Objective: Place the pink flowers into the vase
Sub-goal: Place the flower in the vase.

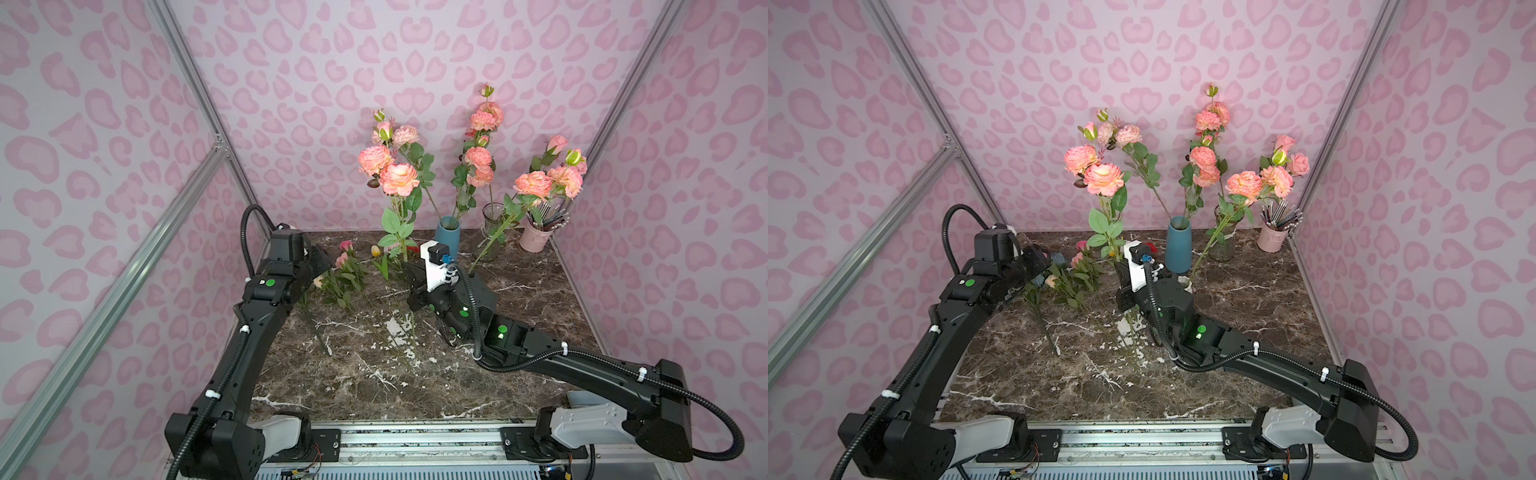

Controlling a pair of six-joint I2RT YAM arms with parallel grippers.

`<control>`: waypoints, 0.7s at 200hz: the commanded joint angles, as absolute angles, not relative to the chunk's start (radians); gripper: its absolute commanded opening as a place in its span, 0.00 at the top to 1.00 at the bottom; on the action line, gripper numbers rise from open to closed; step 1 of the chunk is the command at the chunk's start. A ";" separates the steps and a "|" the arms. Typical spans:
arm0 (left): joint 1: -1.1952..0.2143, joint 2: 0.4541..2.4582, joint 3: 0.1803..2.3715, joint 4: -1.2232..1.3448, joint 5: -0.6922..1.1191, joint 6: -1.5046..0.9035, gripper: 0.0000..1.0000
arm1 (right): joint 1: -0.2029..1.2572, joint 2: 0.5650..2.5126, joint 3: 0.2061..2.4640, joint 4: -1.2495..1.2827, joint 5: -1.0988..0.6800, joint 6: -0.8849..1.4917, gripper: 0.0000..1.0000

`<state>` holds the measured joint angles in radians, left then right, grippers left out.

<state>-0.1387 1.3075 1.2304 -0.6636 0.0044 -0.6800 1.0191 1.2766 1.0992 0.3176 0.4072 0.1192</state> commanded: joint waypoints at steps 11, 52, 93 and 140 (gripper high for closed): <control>-0.206 1.370 1.269 -0.589 0.075 -0.639 0.50 | 1.019 1.206 1.083 0.424 0.524 0.050 1.00; -0.318 1.465 1.332 -0.568 0.120 -0.614 0.50 | 1.017 1.114 1.049 0.446 0.640 -0.011 1.00; -0.405 1.542 1.347 -0.518 0.168 -0.633 0.50 | 1.011 1.055 1.029 0.463 0.750 -0.087 1.00; -0.499 1.628 1.389 -0.494 0.201 -0.633 0.50 | 0.996 0.992 0.984 0.531 0.847 -0.192 1.00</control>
